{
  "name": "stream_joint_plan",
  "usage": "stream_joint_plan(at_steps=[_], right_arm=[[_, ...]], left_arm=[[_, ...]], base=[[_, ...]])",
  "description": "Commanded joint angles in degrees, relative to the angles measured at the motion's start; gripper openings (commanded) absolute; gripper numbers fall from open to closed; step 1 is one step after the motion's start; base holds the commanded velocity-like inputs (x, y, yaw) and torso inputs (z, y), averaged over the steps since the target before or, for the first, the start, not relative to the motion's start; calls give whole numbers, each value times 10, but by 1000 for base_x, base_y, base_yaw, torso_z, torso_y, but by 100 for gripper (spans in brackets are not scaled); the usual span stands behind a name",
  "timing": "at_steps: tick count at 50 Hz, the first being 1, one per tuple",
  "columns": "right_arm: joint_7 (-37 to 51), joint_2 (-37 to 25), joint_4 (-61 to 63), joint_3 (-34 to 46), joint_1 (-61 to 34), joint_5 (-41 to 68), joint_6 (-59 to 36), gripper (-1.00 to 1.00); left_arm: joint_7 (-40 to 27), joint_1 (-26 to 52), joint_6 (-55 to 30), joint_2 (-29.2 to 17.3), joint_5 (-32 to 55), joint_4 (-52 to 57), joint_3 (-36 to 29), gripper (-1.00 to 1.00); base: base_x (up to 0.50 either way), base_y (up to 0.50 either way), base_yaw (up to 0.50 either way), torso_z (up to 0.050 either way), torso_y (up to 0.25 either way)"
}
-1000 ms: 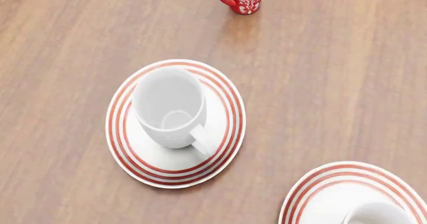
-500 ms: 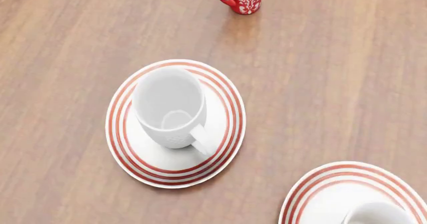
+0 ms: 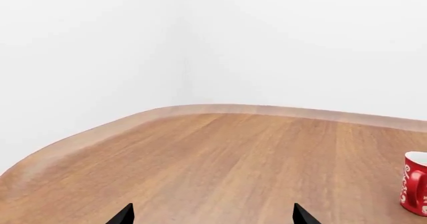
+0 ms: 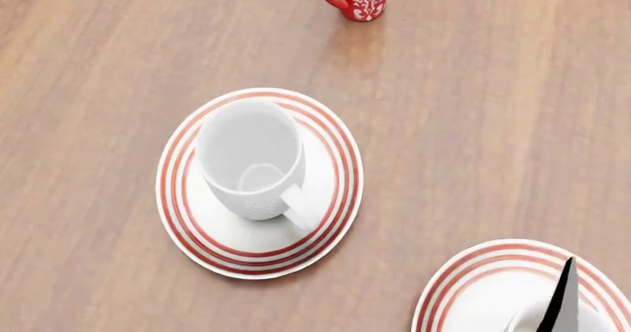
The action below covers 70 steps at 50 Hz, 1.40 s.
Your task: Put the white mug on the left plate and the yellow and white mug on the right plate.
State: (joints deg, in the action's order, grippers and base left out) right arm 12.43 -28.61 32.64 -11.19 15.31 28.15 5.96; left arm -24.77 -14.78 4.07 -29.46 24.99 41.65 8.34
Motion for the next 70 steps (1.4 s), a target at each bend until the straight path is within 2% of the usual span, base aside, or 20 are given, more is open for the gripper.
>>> stream_joint_plan(at_steps=[1, 7, 14, 18, 24, 31, 41, 51, 58, 70], right_arm=[[53, -32, 16, 34, -123, 32, -117, 100], [83, -48, 18, 59, -205, 51, -190, 100], [98, -46, 0, 102, -296, 41, -236, 100], [101, -44, -9, 115, -324, 37, -248, 100], [99, -41, -24, 133, -373, 36, -265, 100], [106, -48, 8, 119, -382, 49, -269, 100], [144, -82, 95, 93, -405, 98, -330, 100], [211, -128, 194, 54, -468, 197, -419, 100], [233, -142, 223, 34, -493, 242, -434, 100], [230, -148, 223, 26, -487, 245, -424, 100]], left_arm=[[-1, 51, -46, -35, 21, 4, -4, 100], [-20, 156, -138, -69, 54, 5, -35, 100], [-35, 325, -260, -90, 96, -13, -100, 100], [-37, 381, -293, -80, 109, -33, -122, 100], [-45, 530, -384, -56, 127, -82, -176, 100], [-67, 632, -457, -50, 171, -74, -172, 100], [-95, 735, -530, -55, 237, -54, -146, 100], [-135, 825, -597, -70, 328, -25, -99, 100], [-157, 860, -618, -76, 372, -15, -75, 100], [-171, 876, -625, -76, 390, -12, -71, 100]], base=[[0, 0, 0, 0, 0], [0, 0, 0, 0, 0], [0, 0, 0, 0, 0], [0, 0, 0, 0, 0], [0, 0, 0, 0, 0], [0, 0, 0, 0, 0], [0, 0, 0, 0, 0], [0, 0, 0, 0, 0], [0, 0, 0, 0, 0], [0, 0, 0, 0, 0]])
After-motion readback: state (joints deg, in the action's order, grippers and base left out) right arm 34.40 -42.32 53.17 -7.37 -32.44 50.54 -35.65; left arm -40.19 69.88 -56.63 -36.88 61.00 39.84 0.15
